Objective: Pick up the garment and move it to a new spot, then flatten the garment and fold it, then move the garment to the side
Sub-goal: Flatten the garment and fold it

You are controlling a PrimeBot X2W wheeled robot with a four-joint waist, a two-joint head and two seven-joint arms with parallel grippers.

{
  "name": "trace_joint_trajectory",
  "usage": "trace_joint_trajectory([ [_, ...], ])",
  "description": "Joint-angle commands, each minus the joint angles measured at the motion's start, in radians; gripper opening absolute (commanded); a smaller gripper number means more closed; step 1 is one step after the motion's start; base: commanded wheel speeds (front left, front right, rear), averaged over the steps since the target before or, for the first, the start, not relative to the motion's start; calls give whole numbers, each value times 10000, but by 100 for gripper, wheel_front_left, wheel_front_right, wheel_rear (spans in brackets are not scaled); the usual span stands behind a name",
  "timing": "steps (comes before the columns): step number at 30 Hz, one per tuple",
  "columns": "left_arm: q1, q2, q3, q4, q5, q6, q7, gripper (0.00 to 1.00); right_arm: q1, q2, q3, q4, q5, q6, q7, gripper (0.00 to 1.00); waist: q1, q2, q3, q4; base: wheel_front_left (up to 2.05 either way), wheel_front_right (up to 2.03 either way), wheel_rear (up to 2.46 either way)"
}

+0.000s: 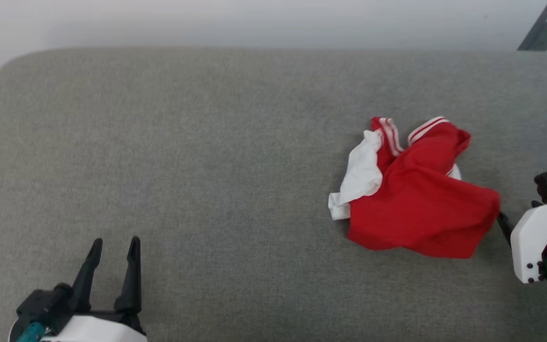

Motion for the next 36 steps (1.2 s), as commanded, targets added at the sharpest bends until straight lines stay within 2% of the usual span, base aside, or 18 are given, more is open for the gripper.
trace_joint_trajectory([
  [1, -265, -9, -45, 21, -100, 22, -49, 100, -170, -257, 318, -239, 453, -3, 578, 100, 0, 0, 447, 278, 0, 0, 0],
  [6, -509, -48, -168, 129, -184, 22, -49, 100, -236, -669, 696, -705, 1139, -3, 1295, 100, 0, 0, 760, 452, 0, 0, 0],
  [14, -982, -120, -541, 255, -304, 22, -49, 100, -280, -716, 1054, -1046, 1594, -1, 2049, 100, 0, 0, 1195, 635, 0, 0, 0],
  [15, -1020, -109, -570, 272, -318, 22, -49, 100, -289, -671, 1059, -992, 1598, -1, 2096, 91, 0, 0, 1231, 649, 0, 0, 0],
  [16, -1068, -108, -606, 300, -334, 22, -49, 100, -301, -635, 1073, -937, 1620, -1, 2144, 50, 0, 0, 1263, 657, 0, 0, 0],
  [17, -1125, -110, -634, 317, -354, 22, -50, 100, -313, -602, 1097, -885, 1703, -1, 2177, 38, 0, 0, 1280, 662, 0, 0, 0],
  [18, -1167, -103, -655, 323, -361, 22, -50, 100, -356, -582, 1057, -861, 1710, -1, 2118, 0, 0, 0, 1293, 658, 0, 0, 0],
  [26, -1198, -58, -780, 450, -362, 22, -50, 100, -602, -698, -164, -747, 1358, -9, 1286, 0, 0, 0, 1207, 397, 0, 0, 0],
  [36, -1294, -18, -1006, 454, -367, 22, -50, 100, -245, -976, -3156, -669, -67, -4, 657, 0, 0, 0, 1102, 285, 0, 0, 0],
])
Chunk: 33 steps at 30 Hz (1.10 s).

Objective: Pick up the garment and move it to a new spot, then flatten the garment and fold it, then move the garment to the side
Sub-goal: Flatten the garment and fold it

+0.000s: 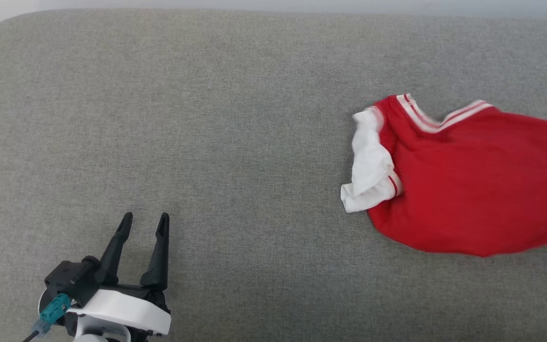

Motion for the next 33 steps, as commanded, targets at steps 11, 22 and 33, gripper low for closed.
trace_joint_trajectory([
  [11, -111, 136, -196, 162, -72, 22, -50, 100, 541, 563, -2557, 1153, -1913, -6, -740, 0, 0, -1, -138, 138, 0, 0, 0],
  [22, -841, 1115, -1165, -79, -191, 22, -50, 100, 777, 1326, -2817, 862, -1923, -5, -2415, 100, 0, -1, -523, -152, 0, 0, 0],
  [33, -3924, 4121, -4607, -444, -2289, 22, 1194, 100, 1325, 3684, -756, -1977, -747, -6, -3859, 100, 0, -1, -258, -1778, 0, 0, 0],
])
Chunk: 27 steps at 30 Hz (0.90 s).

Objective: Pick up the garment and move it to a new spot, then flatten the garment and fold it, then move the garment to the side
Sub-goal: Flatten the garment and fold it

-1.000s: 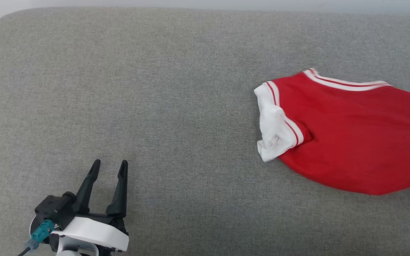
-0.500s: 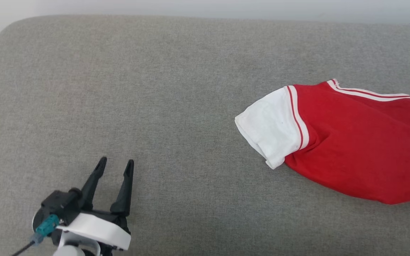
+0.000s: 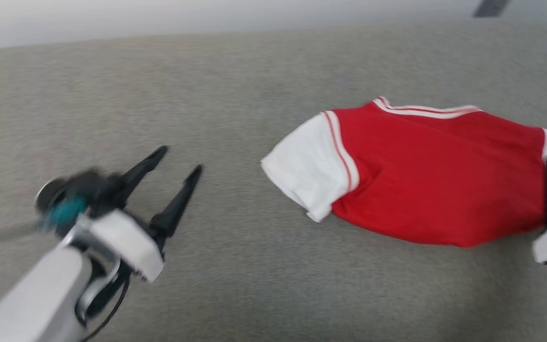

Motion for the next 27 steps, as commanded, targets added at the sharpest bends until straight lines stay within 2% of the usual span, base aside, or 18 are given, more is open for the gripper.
trace_joint_trajectory([
  [1, -811, 228, -631, -83, -925, 22, 720, 100, 124, 273, 143, -231, 122, -3, -199, 100, 0, 0, 339, -556, 0, 0, 0],
  [6, -2938, 924, -2417, -183, -3950, 22, 3392, 100, 247, 938, 620, -480, 191, -3, -591, 100, 0, 0, 904, -1305, 0, 0, 0],
  [13, -4981, 1324, -4006, 387, -6338, 20, 5881, 100, 55, 1223, 894, -100, 201, -3, -983, 100, 0, 0, 1566, -2081, 0, 0, 0],
  [16, -5558, 1541, -4485, 865, -6486, 20, 6358, 100, -61, 1276, 969, 18, 256, -3, -1109, 100, 0, 0, 1753, -2303, 0, 0, 0],
  [20, -5857, 1510, -5040, 1616, -6687, 20, 6392, 100, -176, 1309, 1164, 215, 263, -3, -1268, 100, 0, 0, 1919, -2529, 0, 0, 0],
  [26, -5930, 1542, -5745, 2023, -7029, 23, 6431, 100, -248, 1324, 1319, 391, 349, -3, -1414, 100, 0, 0, 1990, -2639, 0, 0, 0],
  [27, -5942, 1553, -5817, 1979, -7170, 23, 6384, 73, -256, 1325, 1342, 418, 373, -3, -1432, 100, 0, 0, 1994, -2634, 0, 0, 0],
])
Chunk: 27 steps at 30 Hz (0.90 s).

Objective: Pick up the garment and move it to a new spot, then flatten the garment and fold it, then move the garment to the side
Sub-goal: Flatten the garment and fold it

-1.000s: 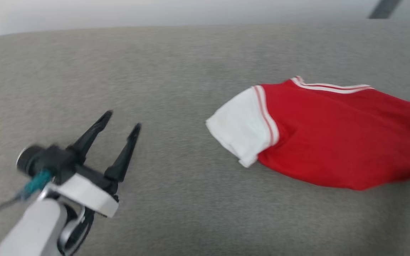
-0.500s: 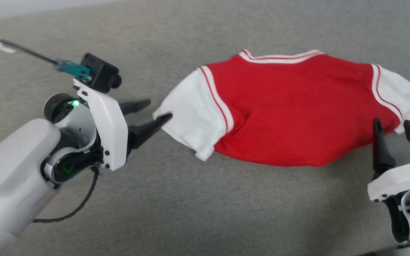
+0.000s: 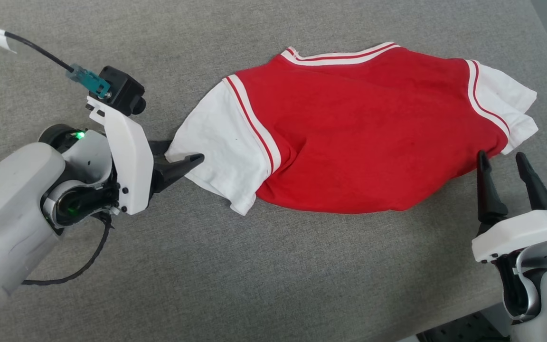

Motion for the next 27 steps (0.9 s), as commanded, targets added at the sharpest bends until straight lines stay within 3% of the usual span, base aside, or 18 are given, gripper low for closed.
trace_joint_trajectory([
  [1, 99, -18, -250, 50, -137, 25, 24, 41, -54, 31, 7, 24, 40, -3, -94, 100, 0, 0, -5, 23, 0, 0, 0],
  [2, 74, -9, -303, 47, -305, 25, -14, 1, -65, 29, -2, 41, 39, -3, -101, 100, 0, 0, -8, 55, 0, 0, 0],
  [11, -162, 53, -293, 275, -1021, 24, -1278, 0, -43, 20, -219, -292, -323, -3, 119, 100, 0, 0, -385, 915, 0, 0, 0],
  [19, 267, 1099, -211, 873, -1476, 24, -2263, 0, 169, -29, -235, -844, -586, -3, 666, 100, 0, 0, -964, 1783, 0, 0, 0],
  [27, 534, 1854, -446, 1991, -1413, 25, -2661, 0, 363, -160, -126, -1298, -542, -3, 1142, 100, 0, 0, -1242, 2003, 0, 0, 0],
])
